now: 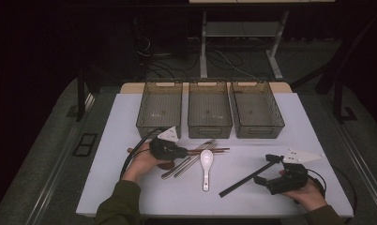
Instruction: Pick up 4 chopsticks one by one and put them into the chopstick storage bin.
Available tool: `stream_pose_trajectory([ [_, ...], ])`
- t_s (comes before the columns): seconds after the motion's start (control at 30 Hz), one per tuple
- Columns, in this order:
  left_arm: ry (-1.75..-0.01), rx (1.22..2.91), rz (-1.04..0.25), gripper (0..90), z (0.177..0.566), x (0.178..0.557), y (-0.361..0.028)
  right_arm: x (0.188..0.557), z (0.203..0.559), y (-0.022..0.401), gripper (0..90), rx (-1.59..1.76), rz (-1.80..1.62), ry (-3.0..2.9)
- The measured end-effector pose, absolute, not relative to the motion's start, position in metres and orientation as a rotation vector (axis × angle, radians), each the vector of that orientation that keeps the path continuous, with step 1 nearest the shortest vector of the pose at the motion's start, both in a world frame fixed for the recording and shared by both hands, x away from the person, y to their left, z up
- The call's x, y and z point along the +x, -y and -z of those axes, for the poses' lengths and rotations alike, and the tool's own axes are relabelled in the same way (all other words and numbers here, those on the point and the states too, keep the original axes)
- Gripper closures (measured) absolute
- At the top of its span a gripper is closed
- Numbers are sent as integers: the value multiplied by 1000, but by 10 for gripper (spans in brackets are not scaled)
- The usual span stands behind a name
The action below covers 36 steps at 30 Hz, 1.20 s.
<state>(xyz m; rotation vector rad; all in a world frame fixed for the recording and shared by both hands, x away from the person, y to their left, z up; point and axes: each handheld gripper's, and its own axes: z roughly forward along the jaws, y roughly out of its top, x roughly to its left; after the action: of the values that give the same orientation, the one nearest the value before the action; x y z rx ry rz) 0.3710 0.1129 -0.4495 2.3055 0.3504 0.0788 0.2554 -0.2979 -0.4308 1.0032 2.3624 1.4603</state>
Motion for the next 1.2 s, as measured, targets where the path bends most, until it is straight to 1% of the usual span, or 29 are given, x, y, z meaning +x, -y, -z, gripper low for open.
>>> stream_pose_trajectory([
  [0.23, -344, 2305, -61, 787, 451, 373, -113, 255, 431, 298, 10, 1003, -1462, -2364],
  [0.7, -275, 2335, -83, 826, 449, 372, -111, 255, 431, 298, 10, 1000, -1464, -2366],
  [1.2, -214, 2354, -113, 835, 447, 371, -109, 255, 431, 298, 10, 999, -1465, -2366],
])
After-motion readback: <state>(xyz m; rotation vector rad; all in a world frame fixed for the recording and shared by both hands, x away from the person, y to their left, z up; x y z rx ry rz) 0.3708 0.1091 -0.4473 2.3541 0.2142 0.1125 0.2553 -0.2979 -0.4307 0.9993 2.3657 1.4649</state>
